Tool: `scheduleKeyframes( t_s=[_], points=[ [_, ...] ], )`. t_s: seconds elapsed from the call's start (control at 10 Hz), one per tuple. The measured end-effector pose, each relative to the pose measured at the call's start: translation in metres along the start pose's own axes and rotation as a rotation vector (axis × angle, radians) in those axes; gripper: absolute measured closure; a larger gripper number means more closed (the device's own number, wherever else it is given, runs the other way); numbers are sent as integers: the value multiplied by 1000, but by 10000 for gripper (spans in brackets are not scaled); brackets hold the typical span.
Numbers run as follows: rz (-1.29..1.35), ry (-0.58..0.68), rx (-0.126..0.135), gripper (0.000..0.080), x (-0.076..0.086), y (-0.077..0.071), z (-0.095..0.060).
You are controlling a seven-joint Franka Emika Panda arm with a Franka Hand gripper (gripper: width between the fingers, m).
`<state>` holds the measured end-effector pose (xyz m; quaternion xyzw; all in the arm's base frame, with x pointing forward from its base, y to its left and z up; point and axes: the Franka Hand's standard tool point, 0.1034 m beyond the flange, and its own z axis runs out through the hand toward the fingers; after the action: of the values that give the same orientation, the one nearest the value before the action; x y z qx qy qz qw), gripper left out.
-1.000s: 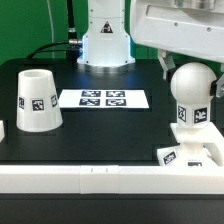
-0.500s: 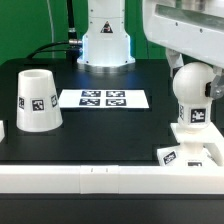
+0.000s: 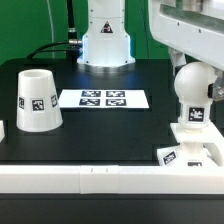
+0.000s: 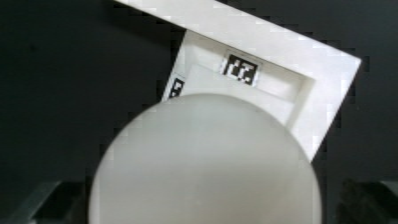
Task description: Assemble lamp
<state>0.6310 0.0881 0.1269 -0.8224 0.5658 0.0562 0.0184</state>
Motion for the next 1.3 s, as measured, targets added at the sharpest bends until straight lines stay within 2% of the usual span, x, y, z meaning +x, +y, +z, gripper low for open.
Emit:
scheduleKeyframes(
  t_s=[0.1, 0.6, 1.3],
  points=[
    [-45, 2, 4, 105, -1, -1, -2],
    [-643, 5, -2, 101, -7, -2, -1],
    [-1183, 21, 9, 101, -6, -2, 1]
  ],
)
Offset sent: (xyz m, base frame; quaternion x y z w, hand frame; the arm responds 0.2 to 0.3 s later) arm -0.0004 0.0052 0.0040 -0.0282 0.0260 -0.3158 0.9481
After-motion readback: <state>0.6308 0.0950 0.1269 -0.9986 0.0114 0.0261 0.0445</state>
